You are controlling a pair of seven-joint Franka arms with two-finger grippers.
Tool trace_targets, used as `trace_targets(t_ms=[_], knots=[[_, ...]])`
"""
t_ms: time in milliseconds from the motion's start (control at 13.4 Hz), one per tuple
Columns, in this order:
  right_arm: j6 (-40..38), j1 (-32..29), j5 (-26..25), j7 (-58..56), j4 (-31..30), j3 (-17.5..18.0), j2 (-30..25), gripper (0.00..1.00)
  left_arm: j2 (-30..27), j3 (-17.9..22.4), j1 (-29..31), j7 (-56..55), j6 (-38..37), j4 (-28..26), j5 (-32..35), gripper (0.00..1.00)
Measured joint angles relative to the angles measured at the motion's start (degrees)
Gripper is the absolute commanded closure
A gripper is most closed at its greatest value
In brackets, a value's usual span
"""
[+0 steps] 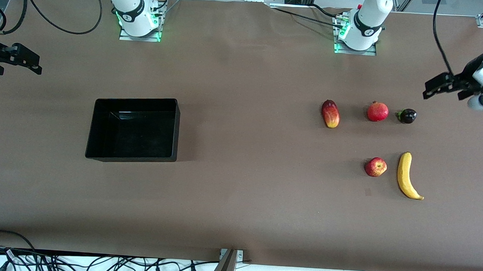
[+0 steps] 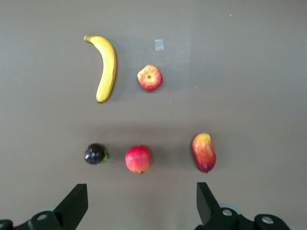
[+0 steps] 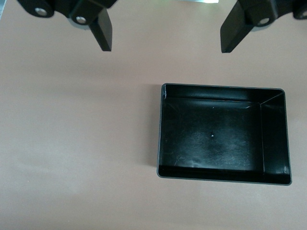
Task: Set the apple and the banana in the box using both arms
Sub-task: 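Reach the left gripper to the red apple while the right gripper reaches the box, then grasp the red apple with the left gripper while the right gripper grips the box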
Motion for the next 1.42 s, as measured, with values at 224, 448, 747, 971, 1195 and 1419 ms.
trace_targets(t_ms=[224, 448, 747, 971, 1195, 1419], knots=[[0.0, -0.1, 0.0, 0.1, 0.0, -0.9, 0.0, 0.0, 5.7, 0.0, 0.0, 0.0, 5.5, -0.4, 0.0, 0.0], [-0.1, -0.1, 0.5, 0.3, 0.0, -2.2, 0.1, 0.0, 13.1, 0.0, 0.1, 0.0, 13.8, -0.8, -1.7, 0.0], [-0.1, -0.1, 0.7, 0.4, -0.2, -2.5, 0.3, 0.0, 23.4, 0.0, 1.4, 1.0, 24.3, -0.8, -5.1, 0.0], [4.7, -0.1, 0.9, 0.7, -4.4, -2.5, 1.8, 0.0, 27.6, 0.0, 1.8, 2.5, 29.7, -0.8, -5.1, 0.0], [16.8, -0.1, 1.0, 0.9, -13.4, -2.5, 3.4, 0.0, 30.8, 0.0, 2.4, 2.8, 34.0, -0.7, -5.1, 0.0], [32.9, -0.1, 1.0, 1.4, -24.4, -2.5, 4.4, 0.0, 35.0, 0.0, 3.2, 3.2, 38.8, -0.8, -5.1, 0.0]])
